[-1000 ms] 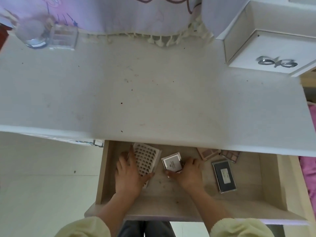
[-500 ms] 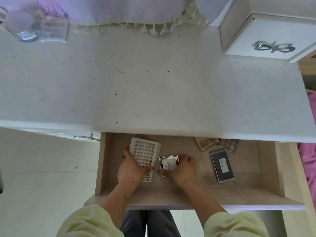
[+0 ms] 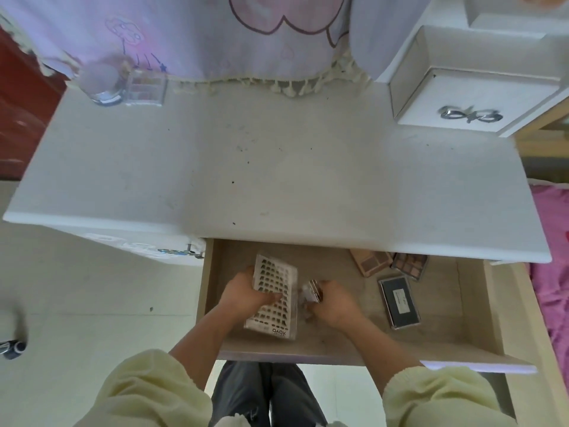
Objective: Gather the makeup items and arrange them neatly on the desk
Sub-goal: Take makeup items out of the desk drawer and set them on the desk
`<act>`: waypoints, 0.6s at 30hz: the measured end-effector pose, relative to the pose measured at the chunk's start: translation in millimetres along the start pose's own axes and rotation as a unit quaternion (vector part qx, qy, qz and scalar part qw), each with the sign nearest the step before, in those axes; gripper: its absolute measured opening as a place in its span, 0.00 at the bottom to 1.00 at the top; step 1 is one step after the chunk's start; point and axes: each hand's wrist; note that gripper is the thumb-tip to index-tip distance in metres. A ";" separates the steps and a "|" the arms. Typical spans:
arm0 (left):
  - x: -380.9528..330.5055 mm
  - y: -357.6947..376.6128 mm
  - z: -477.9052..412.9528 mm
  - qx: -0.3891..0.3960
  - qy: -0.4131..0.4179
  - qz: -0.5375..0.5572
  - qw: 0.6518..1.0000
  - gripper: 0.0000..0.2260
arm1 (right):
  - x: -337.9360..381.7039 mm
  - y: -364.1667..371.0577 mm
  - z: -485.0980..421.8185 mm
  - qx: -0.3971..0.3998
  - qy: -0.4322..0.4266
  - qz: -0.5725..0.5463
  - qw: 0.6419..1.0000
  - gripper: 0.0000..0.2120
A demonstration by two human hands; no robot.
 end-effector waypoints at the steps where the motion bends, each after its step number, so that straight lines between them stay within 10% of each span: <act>1: -1.9 -6.8 5.0 0.020 -0.005 0.005 1.000 0.16 | 3.1 -7.2 4.3 0.021 -0.014 0.010 1.000 0.05; 10: -34.3 -108.5 63.7 0.134 -0.003 -0.083 0.988 0.15 | 60.3 -89.8 43.1 0.132 -0.092 0.007 0.987 0.11; 18: -71.7 -184.1 63.2 0.035 0.041 0.072 0.996 0.16 | 147.8 -143.1 31.8 0.077 -0.129 -0.145 0.978 0.11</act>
Point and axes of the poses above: each hand's wrist, its own z-axis away from the middle knuckle, its own y-axis out of the palm, x = y × z, and after that the axes turned 2 degrees about -x, right-handed
